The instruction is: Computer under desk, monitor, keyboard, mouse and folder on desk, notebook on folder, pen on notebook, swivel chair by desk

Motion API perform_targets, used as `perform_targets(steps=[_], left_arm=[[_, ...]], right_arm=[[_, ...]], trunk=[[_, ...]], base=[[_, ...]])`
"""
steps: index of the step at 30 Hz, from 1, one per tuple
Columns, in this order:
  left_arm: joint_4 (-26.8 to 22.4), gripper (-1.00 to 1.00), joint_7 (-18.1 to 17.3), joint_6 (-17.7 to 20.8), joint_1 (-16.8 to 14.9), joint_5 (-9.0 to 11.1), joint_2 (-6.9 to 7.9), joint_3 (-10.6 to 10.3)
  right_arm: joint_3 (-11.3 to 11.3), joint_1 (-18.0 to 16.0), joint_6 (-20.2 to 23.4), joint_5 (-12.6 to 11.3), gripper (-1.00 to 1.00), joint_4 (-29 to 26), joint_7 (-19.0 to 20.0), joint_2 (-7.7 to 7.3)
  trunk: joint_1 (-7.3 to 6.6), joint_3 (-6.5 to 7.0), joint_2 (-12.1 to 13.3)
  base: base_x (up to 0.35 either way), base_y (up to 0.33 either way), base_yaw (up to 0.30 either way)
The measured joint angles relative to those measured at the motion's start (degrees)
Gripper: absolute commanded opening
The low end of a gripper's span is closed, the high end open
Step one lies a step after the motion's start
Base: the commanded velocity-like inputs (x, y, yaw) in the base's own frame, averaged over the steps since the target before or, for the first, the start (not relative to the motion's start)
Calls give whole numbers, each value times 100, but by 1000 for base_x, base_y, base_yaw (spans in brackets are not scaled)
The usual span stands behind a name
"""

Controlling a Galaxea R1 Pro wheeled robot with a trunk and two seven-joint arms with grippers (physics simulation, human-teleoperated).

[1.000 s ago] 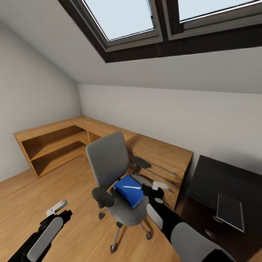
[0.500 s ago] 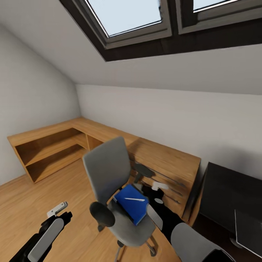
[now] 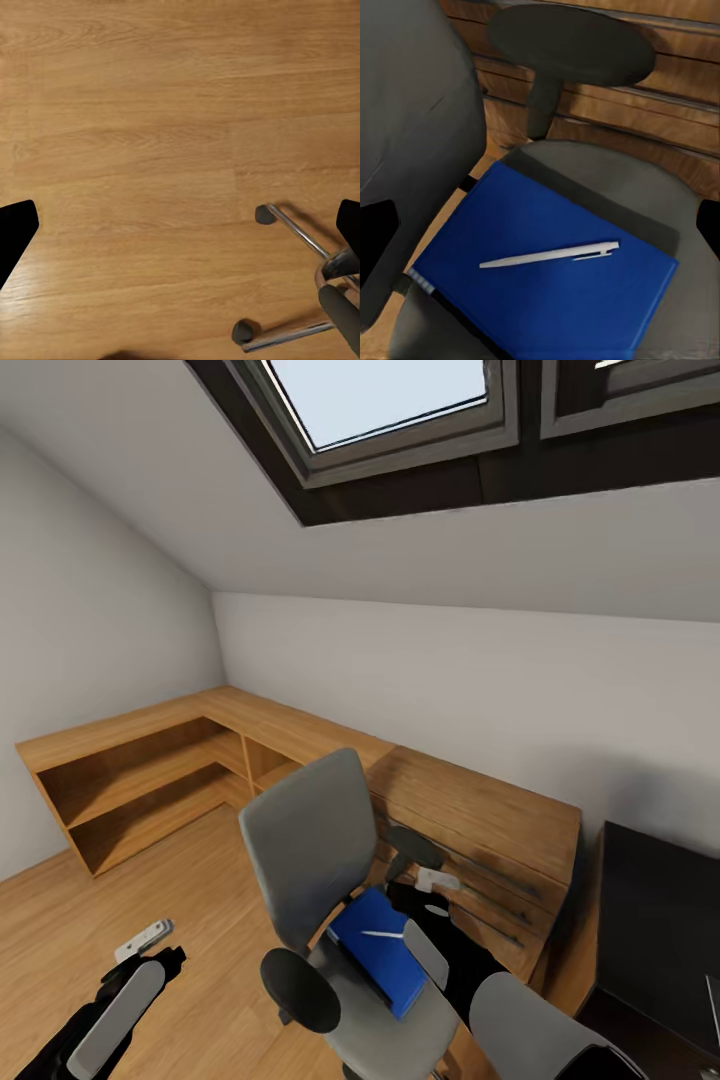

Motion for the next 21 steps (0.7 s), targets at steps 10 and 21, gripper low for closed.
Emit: perform_targets(steps=[10,21], left_arm=[[26,100,-18,0,0,-6,32,199],[27,100,-26,8,0,0,34,203]], right_arm=[[-14,-17,623,-537,100,139,-28,-14],[-130,-18,1044,-569,100,116,-21,-194]], trunk=[[-2,0,0],[0,0,0]], base=[[93,36,0],[197,20,0]])
